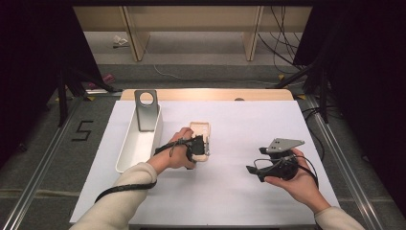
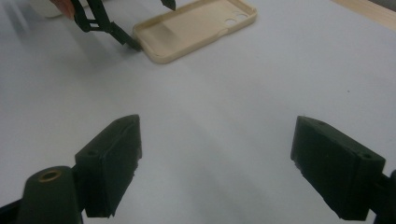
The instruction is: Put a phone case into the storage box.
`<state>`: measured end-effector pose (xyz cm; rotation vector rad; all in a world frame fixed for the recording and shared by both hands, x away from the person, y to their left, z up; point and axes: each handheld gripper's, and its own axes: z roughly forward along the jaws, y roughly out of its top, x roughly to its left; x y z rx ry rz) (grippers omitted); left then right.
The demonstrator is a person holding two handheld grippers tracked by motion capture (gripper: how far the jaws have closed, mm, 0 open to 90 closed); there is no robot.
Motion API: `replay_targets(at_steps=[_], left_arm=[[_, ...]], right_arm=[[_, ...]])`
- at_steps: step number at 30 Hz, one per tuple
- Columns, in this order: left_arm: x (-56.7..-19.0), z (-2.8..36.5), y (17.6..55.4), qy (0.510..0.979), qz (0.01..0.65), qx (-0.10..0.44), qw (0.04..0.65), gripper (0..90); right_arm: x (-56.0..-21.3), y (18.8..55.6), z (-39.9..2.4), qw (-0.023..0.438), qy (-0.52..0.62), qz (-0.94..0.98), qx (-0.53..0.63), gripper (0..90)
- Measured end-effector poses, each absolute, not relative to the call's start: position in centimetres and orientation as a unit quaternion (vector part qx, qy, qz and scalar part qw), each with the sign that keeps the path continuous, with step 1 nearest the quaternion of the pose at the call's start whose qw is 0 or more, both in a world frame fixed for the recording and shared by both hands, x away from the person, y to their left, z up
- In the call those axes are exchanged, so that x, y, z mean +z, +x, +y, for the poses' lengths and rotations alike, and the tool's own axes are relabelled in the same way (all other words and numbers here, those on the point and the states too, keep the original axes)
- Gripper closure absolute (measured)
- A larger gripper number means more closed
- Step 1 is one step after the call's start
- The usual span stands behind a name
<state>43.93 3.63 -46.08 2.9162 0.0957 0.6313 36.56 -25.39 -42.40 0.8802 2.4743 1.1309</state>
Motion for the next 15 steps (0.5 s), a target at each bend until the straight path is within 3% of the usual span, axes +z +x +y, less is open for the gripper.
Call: replay_targets(at_steps=[15], left_arm=[[-46.10, 3.36, 44.07, 0.978, 0.017, 0.193, 0.078, 39.1]], right_arm=[[-42.42, 36.57, -25.39, 0.140, 0.305, 0.857, 0.392, 17.2]])
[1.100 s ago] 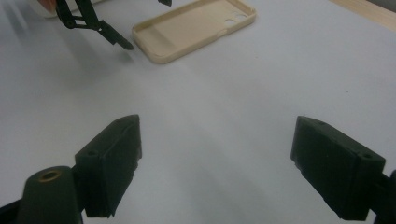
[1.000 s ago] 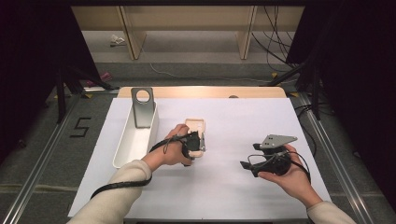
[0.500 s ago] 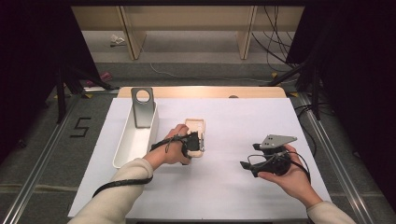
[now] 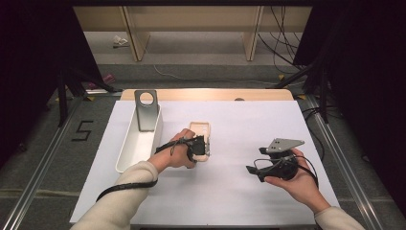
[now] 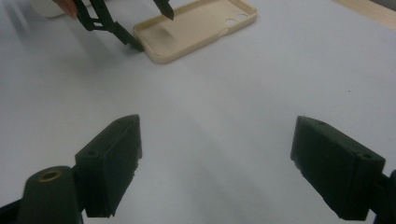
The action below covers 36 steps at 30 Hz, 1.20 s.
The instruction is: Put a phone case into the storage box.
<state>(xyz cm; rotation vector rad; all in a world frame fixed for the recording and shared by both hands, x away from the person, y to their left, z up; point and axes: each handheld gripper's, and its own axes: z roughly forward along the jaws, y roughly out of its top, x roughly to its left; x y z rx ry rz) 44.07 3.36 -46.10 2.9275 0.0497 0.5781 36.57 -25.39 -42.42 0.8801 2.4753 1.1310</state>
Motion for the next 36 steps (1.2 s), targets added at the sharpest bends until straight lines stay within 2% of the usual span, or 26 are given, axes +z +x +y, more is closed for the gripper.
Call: replay_targets(at_steps=[15, 24, 36], left_arm=[[-45.91, 3.33, 44.26, 0.986, 0.002, 0.154, 0.072, 57.4], [-45.85, 3.29, 44.51, 0.988, 0.003, 0.135, 0.071, 63.3], [-45.88, 3.19, 44.32, 0.991, -0.005, 0.118, 0.066, 77.1]], right_arm=[[-42.21, 36.48, -25.54, 0.141, 0.306, 0.853, 0.398, 17.2], [-42.17, 36.48, -25.57, 0.142, 0.306, 0.852, 0.400, 17.2], [-42.21, 36.50, -25.60, 0.142, 0.306, 0.852, 0.400, 17.2]])
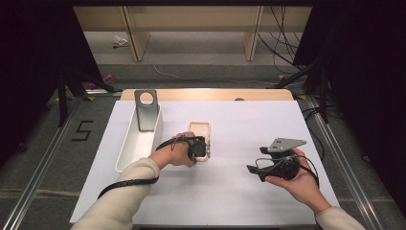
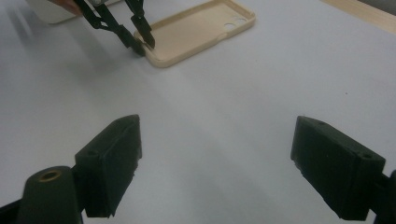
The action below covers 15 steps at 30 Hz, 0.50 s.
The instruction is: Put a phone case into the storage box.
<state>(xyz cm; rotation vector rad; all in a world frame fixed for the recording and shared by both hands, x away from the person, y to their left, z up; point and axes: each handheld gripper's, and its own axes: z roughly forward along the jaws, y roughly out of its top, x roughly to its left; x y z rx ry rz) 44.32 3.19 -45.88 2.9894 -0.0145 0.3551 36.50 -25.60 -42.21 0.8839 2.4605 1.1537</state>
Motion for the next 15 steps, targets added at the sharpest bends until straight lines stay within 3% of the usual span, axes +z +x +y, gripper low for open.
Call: replay_targets(at_steps=[15], left_arm=[[-46.00, 3.08, 43.56, 0.989, -0.025, 0.136, 0.061, 84.7]], right_arm=[[-42.24, 36.52, -25.61, 0.139, 0.309, 0.852, 0.399, 17.2]])
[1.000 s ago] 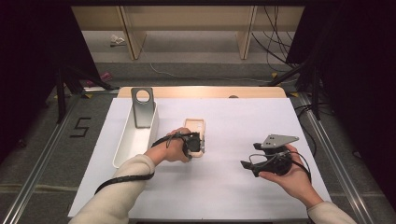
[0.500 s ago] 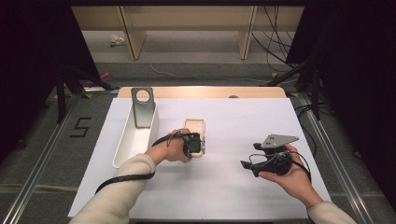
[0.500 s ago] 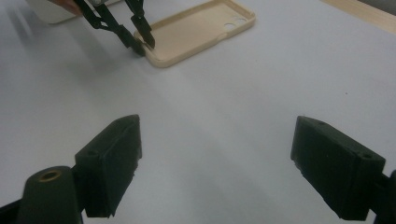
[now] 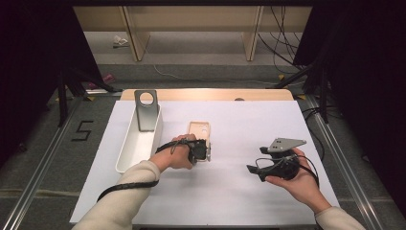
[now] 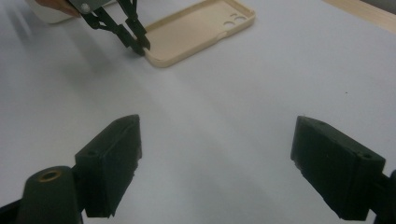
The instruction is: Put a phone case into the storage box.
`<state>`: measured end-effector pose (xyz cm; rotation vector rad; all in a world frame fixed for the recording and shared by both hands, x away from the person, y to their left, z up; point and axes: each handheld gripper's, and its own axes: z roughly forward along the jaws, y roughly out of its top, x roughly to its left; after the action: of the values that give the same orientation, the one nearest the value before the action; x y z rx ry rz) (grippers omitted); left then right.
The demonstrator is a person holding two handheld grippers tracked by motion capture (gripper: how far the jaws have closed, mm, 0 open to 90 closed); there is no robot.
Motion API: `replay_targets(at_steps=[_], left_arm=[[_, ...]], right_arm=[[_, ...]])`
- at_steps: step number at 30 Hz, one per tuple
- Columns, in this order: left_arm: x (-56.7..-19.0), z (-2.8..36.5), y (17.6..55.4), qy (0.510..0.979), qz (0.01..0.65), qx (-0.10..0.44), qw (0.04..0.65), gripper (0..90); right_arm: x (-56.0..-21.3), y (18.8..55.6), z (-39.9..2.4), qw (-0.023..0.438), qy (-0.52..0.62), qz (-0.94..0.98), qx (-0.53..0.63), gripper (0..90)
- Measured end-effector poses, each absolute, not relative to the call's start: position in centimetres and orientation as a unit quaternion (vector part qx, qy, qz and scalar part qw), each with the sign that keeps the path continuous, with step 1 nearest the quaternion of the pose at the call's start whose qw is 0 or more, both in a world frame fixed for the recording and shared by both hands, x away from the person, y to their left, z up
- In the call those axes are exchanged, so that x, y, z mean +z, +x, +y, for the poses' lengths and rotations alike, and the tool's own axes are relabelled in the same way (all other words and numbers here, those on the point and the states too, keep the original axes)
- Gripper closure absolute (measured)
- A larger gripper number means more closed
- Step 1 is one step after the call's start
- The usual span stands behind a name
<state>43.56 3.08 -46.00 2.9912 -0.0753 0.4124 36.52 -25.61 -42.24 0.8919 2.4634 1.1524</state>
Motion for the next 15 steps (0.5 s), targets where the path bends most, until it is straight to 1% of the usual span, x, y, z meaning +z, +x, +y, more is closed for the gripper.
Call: replay_targets(at_steps=[6, 9, 15], left_arm=[[-46.0, 3.2, 43.3, 0.987, -0.027, 0.143, 0.066, 86.6], [-46.0, 3.3, 42.9, 0.985, -0.028, 0.151, 0.080, 87.5], [-45.2, 3.3, 41.3, 0.980, -0.039, 0.167, 0.099, 87.6]], right_arm=[[-42.3, 36.6, -25.7, 0.140, 0.309, 0.852, 0.399, 17.2], [-42.3, 36.6, -25.7, 0.141, 0.309, 0.852, 0.399, 17.2], [-42.3, 36.7, -25.8, 0.141, 0.315, 0.850, 0.398, 17.2]])
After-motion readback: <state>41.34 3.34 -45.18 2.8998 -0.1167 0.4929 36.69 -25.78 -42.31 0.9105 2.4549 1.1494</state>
